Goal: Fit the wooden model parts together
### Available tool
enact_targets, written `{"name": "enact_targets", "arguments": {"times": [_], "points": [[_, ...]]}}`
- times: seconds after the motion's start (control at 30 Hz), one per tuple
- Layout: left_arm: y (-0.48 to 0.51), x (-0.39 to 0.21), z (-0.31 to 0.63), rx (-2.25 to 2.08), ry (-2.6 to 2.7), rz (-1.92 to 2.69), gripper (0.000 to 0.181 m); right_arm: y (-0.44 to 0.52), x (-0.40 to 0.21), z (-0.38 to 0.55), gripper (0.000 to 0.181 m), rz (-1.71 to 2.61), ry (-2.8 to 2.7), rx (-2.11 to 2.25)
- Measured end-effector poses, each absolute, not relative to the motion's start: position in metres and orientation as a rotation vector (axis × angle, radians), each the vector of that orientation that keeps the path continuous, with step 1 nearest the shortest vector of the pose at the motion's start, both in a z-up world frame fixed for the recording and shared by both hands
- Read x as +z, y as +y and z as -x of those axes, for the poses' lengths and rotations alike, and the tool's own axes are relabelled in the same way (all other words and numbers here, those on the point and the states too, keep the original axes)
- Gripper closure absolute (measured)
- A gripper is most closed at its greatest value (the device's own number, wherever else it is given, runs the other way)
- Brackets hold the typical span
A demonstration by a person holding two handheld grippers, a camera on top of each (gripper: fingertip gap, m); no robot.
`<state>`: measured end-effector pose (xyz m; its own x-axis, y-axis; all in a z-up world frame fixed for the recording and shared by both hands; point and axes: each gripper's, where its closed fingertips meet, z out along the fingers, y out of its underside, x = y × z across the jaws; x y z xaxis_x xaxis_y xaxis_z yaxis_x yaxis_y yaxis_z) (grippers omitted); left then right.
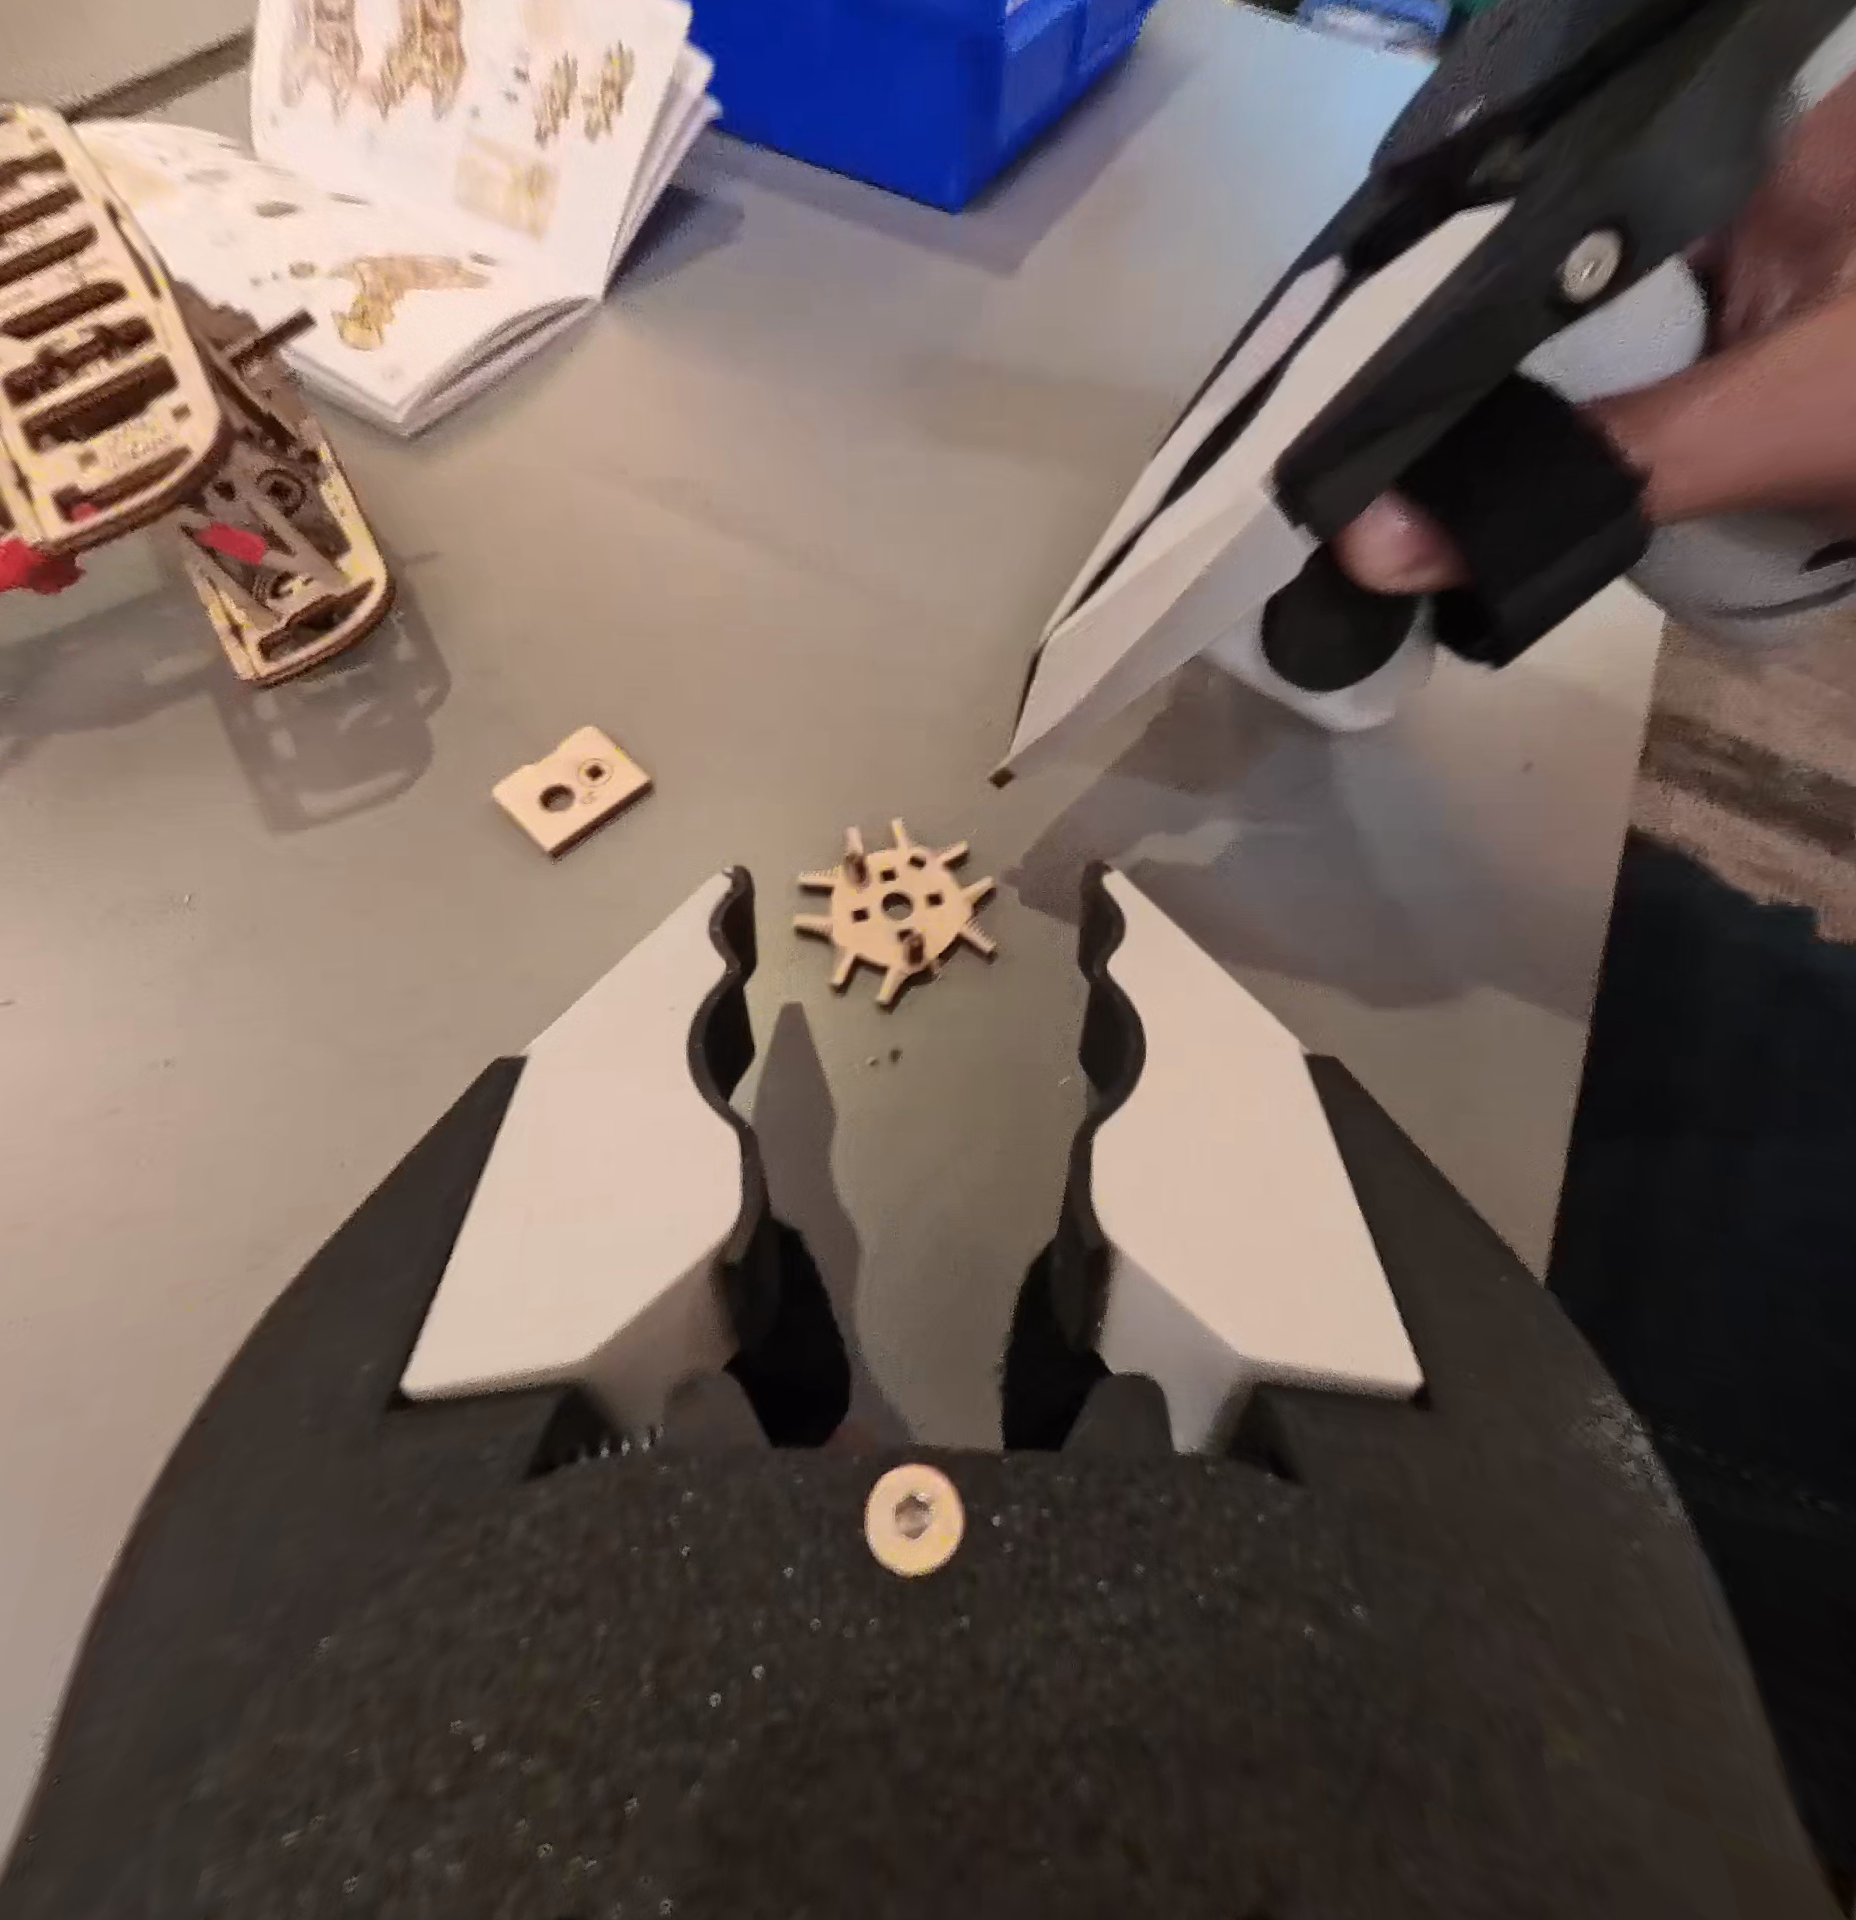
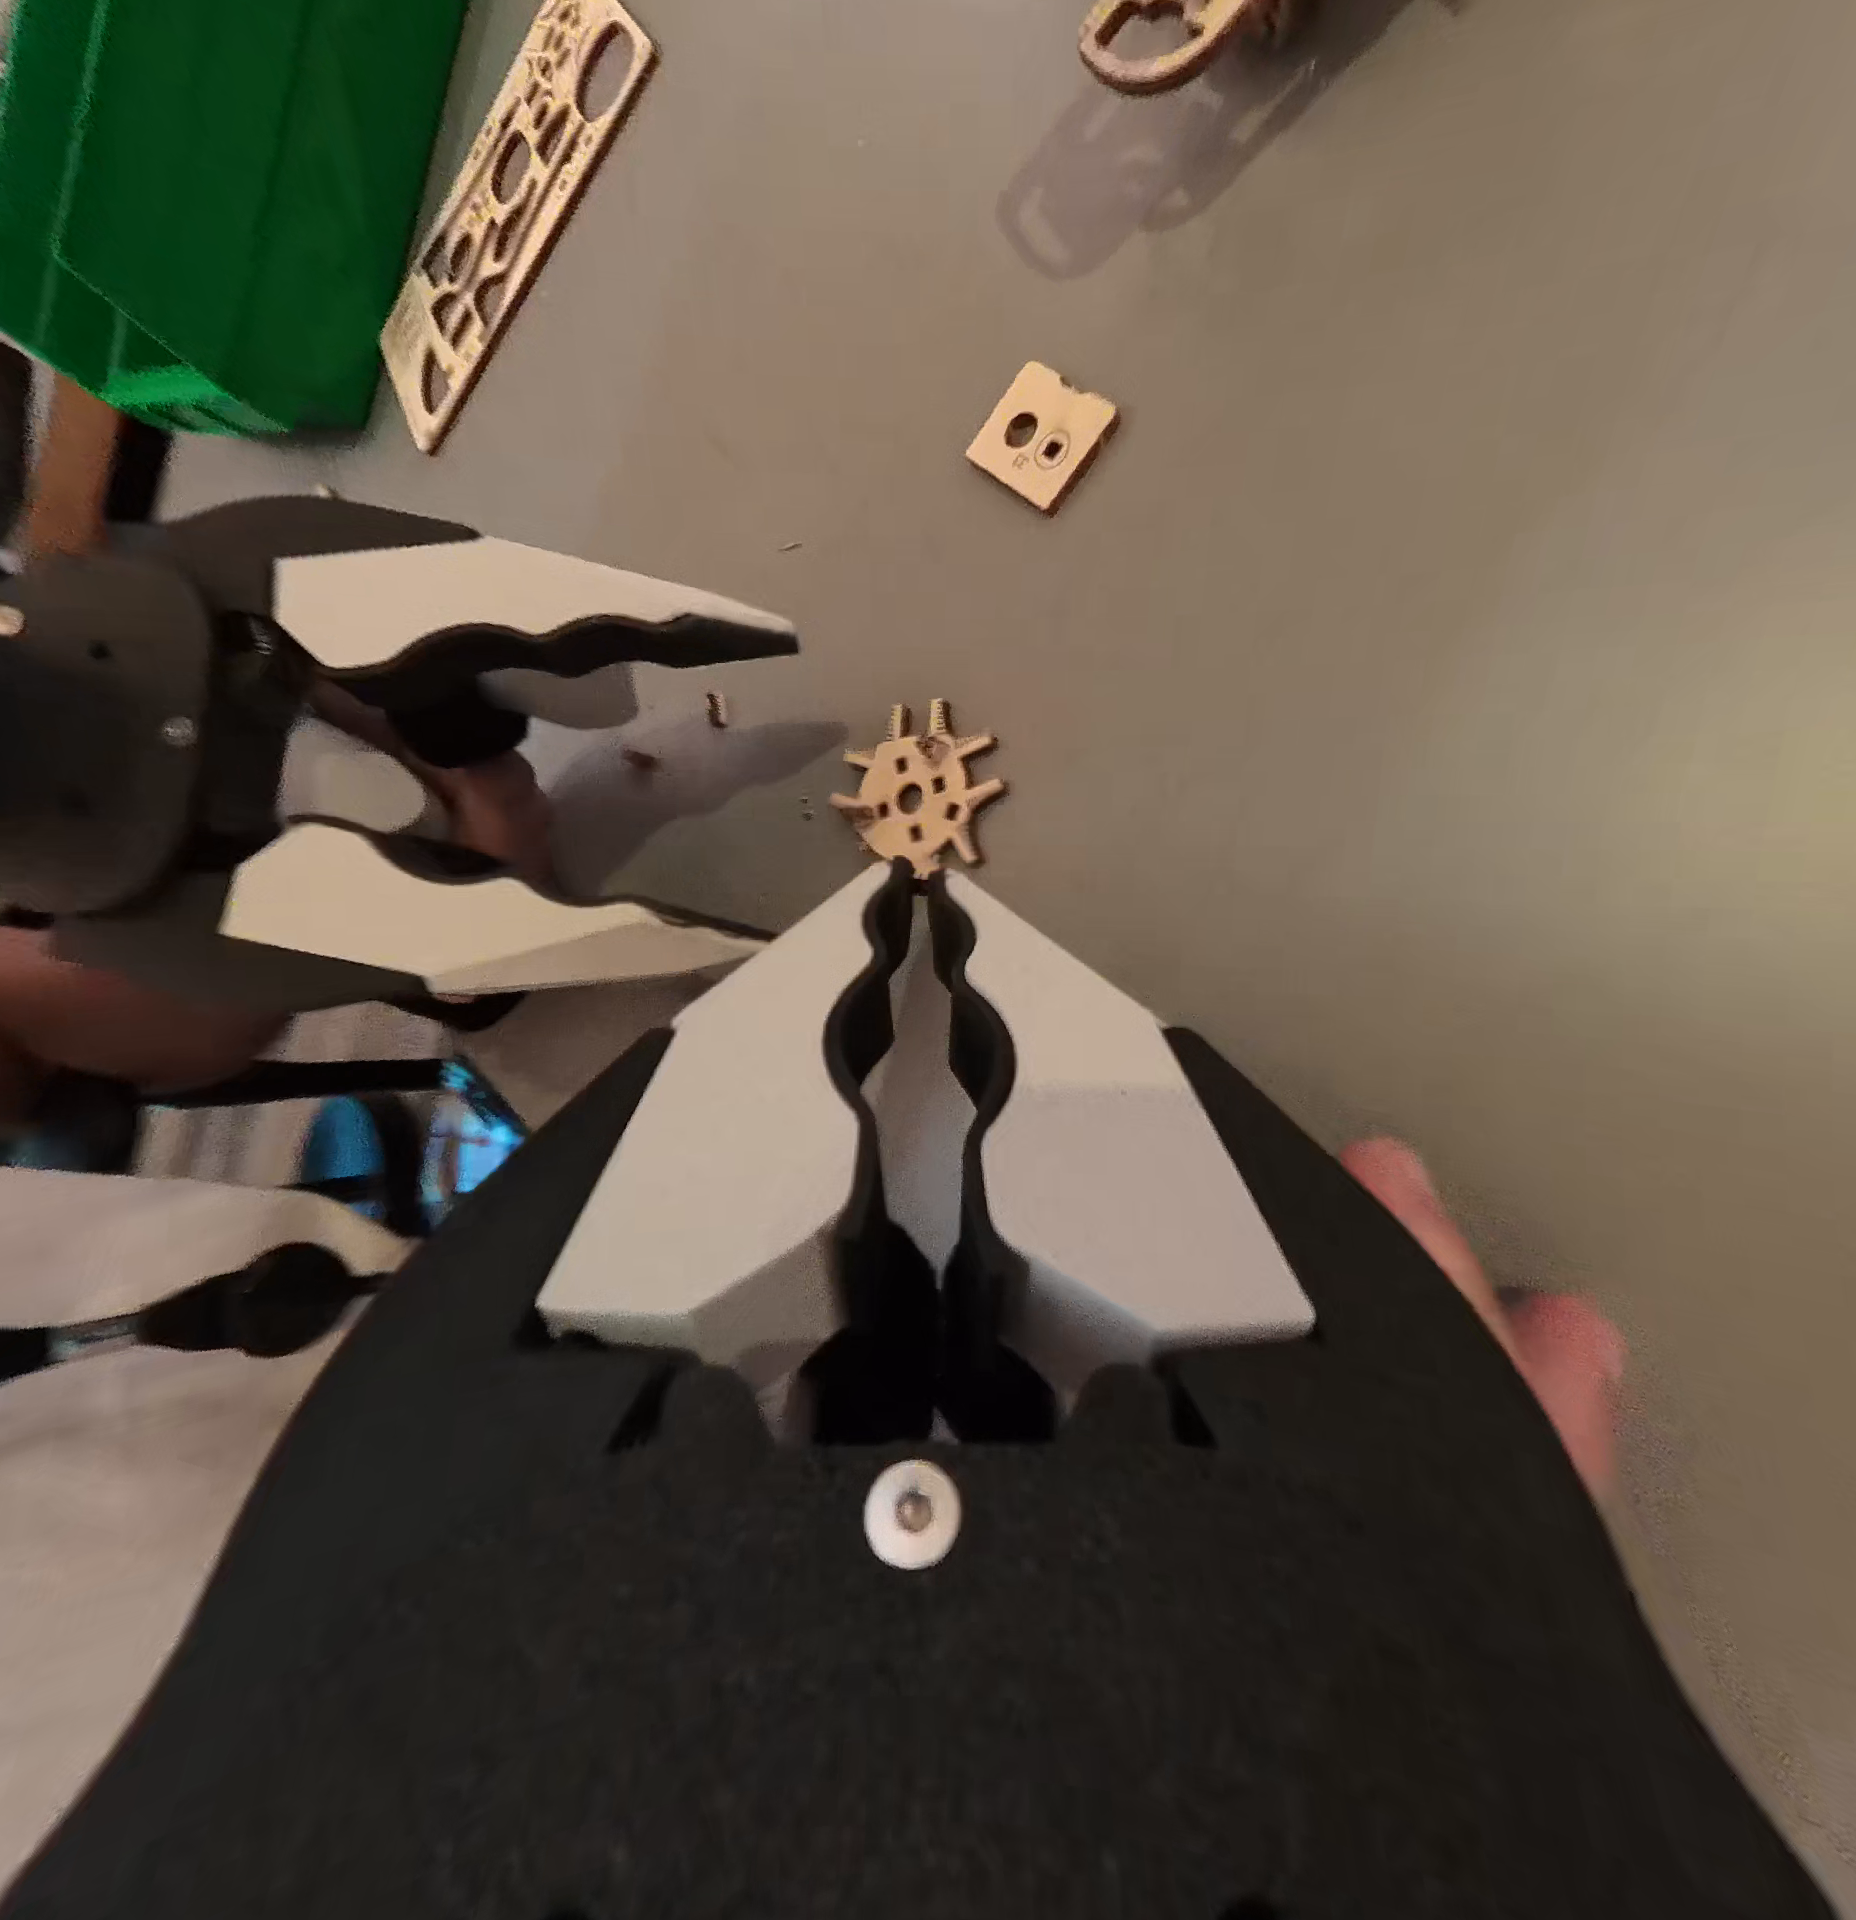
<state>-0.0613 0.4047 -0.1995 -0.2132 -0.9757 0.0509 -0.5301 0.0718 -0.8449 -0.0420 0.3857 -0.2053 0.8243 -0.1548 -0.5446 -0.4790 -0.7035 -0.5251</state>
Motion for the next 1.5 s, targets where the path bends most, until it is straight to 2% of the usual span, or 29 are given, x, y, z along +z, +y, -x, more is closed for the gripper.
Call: {"name": "enact_targets", "arguments": {"times": [0.03,0.1,0.2,0.3,0.43,0.57,0.97,1.5], "points": [[0.408,-0.202,0.063,-1.035,1.825,1.492,0.118,0.388,-0.206,0.046,0.179,2.315,0.508,0.677],[0.410,-0.206,0.063,-1.048,1.860,1.481,0.117,0.391,-0.210,0.050,0.179,2.314,0.596,0.749],[0.406,-0.217,0.063,-1.038,1.938,1.505,0.113,0.397,-0.209,0.040,0.180,2.312,0.577,0.629],[0.405,-0.227,0.061,-0.966,1.990,1.522,0.117,0.400,-0.212,0.045,0.180,2.362,0.523,0.583],[0.409,-0.233,0.058,-0.881,1.994,1.521,0.134,0.404,-0.220,0.047,0.180,2.414,0.547,0.545],[0.410,-0.233,0.056,-0.867,1.980,1.525,0.137,0.404,-0.221,0.045,0.180,2.407,0.626,0.565],[0.410,-0.234,0.056,-0.856,1.975,1.521,0.137,0.405,-0.226,0.046,0.180,2.475,0.701,0.627],[0.410,-0.234,0.056,-0.847,1.971,1.517,0.137,0.404,-0.228,0.045,0.179,2.728,0.743,0.447]]}}
